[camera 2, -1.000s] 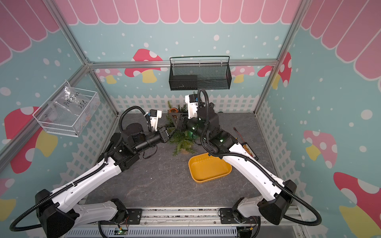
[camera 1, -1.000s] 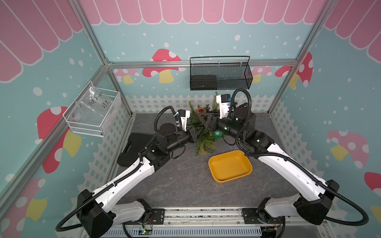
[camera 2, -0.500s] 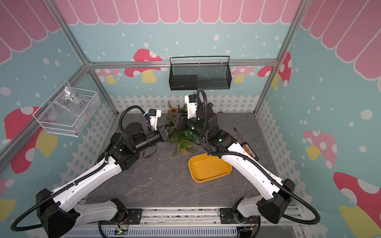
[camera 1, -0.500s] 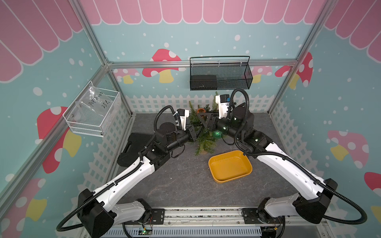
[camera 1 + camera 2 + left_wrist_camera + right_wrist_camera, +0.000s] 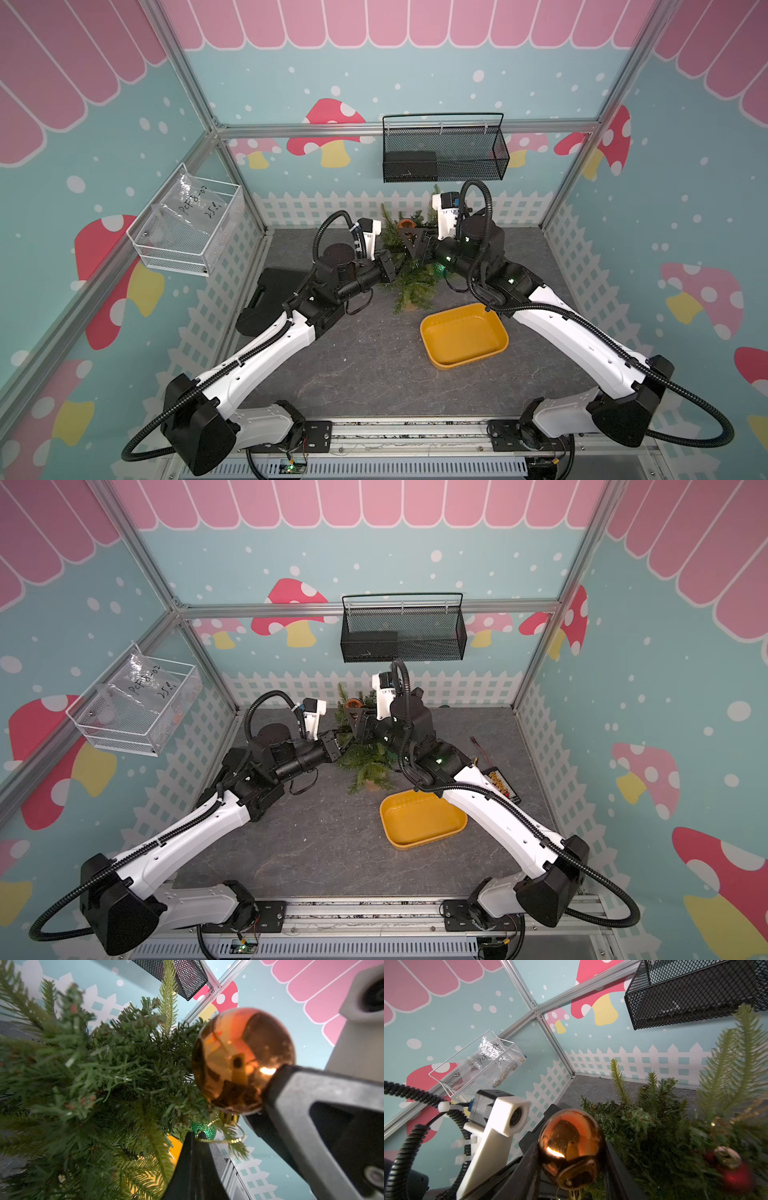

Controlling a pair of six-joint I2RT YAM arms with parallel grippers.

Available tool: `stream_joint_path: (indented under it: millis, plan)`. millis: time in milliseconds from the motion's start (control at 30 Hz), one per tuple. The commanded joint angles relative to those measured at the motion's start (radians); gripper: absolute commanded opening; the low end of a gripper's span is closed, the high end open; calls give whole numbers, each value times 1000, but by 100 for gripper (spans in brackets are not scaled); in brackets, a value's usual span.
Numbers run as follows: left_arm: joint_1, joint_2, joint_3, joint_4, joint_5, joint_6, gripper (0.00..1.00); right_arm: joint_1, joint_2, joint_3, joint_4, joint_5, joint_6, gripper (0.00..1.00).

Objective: Decorate the small christmas tree with ornaments
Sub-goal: Hang an ornament on the christmas tree.

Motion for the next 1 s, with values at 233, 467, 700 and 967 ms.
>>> stream_joint_path:
  millis: [233, 467, 700, 967]
  plan:
    - [14, 20, 32, 41, 35, -20, 0, 6, -11, 41, 0, 67, -22, 41]
    - [18, 34, 52, 46, 39, -18, 0, 6, -2, 55, 8, 93, -25, 41]
    - [29, 37, 50, 59, 39, -26, 0, 8, 21, 68, 13, 87, -21, 41]
    - [35, 37, 45, 62, 46, -30, 0, 7, 48, 87, 12, 83, -22, 42]
